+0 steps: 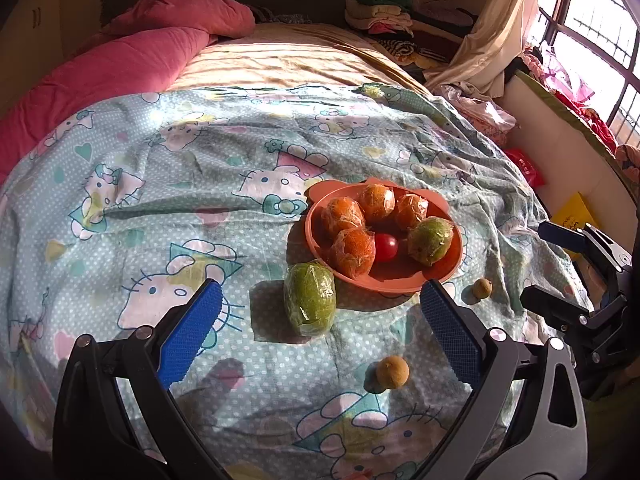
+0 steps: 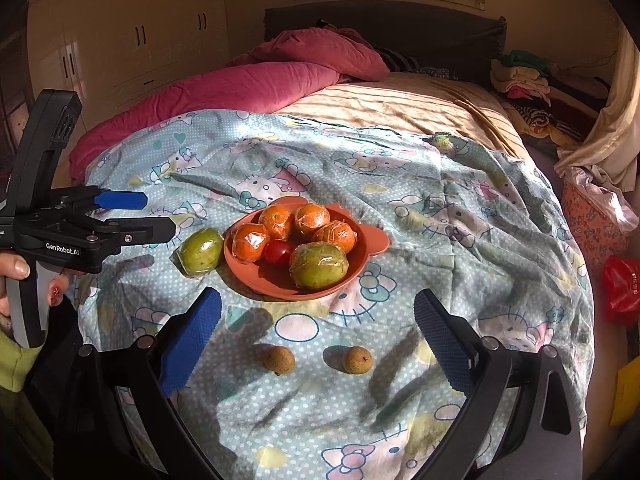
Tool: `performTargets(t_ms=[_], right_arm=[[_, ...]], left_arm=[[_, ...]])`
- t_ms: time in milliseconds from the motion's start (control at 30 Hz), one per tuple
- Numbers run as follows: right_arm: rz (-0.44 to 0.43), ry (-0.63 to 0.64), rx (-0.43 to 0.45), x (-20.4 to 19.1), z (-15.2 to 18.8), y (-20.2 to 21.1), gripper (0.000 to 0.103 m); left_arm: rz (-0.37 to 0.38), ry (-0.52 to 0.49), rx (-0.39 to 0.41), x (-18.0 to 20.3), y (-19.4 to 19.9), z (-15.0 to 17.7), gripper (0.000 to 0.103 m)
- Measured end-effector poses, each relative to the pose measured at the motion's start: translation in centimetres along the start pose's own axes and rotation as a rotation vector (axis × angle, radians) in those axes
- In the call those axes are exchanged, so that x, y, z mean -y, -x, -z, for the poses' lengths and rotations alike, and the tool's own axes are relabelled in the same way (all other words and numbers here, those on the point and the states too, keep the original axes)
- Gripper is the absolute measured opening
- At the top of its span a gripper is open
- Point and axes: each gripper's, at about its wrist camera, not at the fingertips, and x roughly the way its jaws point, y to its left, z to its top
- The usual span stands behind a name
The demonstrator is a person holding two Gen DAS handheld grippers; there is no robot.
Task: Organize fruits
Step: 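Grasp the wrapped green fruit with the left tool while the right tool grasps a small brown fruit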
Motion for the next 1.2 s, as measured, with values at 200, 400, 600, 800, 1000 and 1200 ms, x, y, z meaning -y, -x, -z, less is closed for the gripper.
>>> performTargets(t_ms=[200,400,600,800,1000,1200], right_arm=[[-0.012,0.002,-0.025,-0.6,0.9,-0.4,0.097],[-0.016,0.016,-0.046,-1.2,1.6,-1.0,0.097],[-0.017,0.03,-0.069,-1.7,2.4,-1.7,0.097],[-0.023,0.035,-0.093,-2.0,3.3,-2.2,0.097],[-0.023,0.046,-0.112,-2.4,4.0,-3.1,0.097],[-0.011,0.048,-0.149,-2.2,4.9,-4.8,0.074]], left_arm=[[0.002,-0.005,-0.023,-0.2,-0.4,1.0,0.093],[0.005,-0.007,-0.044,-0.3,-0.7,1.9,0.093],[0.008,-0.017,-0.065,-0.2,-1.1,2.6,0.093],[0.014,-0.016,-0.084,-0.1,-1.6,3.4,0.093],[0.005,-0.003,-0.105,-0.5,-2.5,3.9,0.093],[0.011,0.007,-0.119,-0.8,-3.4,4.1,0.093]])
